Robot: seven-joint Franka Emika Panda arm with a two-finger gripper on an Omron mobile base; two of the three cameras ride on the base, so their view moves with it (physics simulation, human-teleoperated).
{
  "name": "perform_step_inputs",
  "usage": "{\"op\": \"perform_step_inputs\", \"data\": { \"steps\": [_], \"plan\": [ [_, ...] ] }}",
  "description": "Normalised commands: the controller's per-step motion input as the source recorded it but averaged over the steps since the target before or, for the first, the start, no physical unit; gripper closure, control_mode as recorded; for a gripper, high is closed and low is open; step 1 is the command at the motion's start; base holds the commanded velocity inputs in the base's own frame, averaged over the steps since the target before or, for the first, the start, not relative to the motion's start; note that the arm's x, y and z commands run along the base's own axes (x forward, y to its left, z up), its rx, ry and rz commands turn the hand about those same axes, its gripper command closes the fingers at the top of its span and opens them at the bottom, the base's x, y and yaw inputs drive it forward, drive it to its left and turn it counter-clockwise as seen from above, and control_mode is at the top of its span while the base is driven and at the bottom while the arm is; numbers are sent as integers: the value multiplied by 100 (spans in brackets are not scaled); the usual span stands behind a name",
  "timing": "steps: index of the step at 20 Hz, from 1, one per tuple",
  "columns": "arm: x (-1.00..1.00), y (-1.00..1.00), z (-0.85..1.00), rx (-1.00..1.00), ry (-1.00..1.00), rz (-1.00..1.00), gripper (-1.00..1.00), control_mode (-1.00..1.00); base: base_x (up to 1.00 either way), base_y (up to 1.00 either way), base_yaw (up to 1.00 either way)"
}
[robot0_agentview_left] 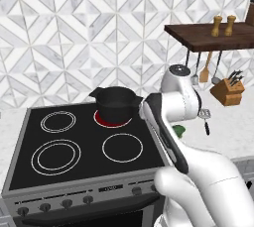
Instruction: Put the broccoli and lemon wedge in the pot. Retrieve the spatula and lightly stir the vegetables in the pot.
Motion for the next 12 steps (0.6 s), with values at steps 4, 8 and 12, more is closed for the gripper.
{"op": "perform_step_inputs", "data": {
  "steps": [4, 8, 12],
  "plan": [
    [67, 29, 28, 0, -2, 0, 100, -100, 0, 0, 0],
    [74, 36, 0, 0, -1, 0, 100, -100, 0, 0, 0],
    [78, 41, -4, 0, 0, 0, 100, -100, 0, 0, 0]
  ]
}}
